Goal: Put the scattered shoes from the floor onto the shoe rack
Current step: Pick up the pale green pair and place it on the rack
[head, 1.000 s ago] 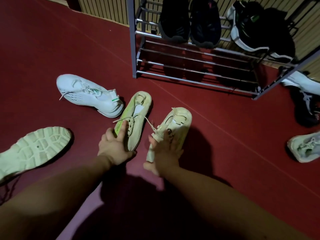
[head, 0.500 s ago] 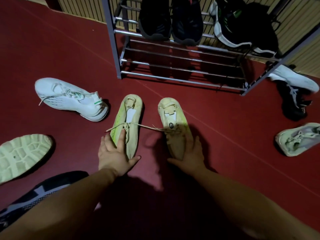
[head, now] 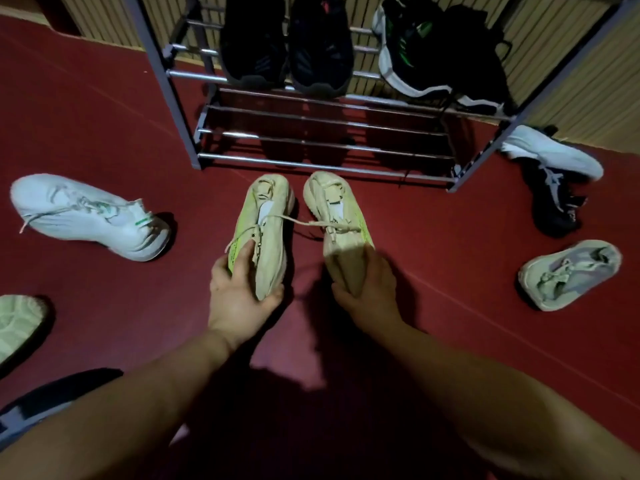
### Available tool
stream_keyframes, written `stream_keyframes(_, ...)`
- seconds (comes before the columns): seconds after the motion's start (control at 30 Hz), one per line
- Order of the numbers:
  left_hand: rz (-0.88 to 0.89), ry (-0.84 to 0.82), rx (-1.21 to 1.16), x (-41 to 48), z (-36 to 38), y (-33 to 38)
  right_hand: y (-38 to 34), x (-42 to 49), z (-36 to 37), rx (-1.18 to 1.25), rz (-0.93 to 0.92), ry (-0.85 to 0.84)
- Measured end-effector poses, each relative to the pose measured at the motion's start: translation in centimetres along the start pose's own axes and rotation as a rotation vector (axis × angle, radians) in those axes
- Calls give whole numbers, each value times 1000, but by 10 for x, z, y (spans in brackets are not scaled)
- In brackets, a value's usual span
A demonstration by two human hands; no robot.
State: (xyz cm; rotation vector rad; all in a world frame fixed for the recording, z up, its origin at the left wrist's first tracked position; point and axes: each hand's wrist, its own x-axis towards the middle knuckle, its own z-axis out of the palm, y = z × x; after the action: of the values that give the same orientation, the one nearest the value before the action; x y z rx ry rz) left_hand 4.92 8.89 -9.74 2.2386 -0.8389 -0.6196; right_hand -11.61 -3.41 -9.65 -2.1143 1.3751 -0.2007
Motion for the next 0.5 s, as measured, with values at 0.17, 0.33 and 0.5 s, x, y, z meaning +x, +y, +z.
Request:
stream_keyframes(0.17, 48, 25, -30, 19, 16, 42, 16, 29, -40, 51, 1, 157)
stream_keyframes(0.33, 87, 27, 11, 53, 34, 84, 30, 67, -61, 97, 21, 304)
stream_keyframes(0.5, 88, 17, 29, 97, 69, 130, 38, 116, -85, 121, 79, 290)
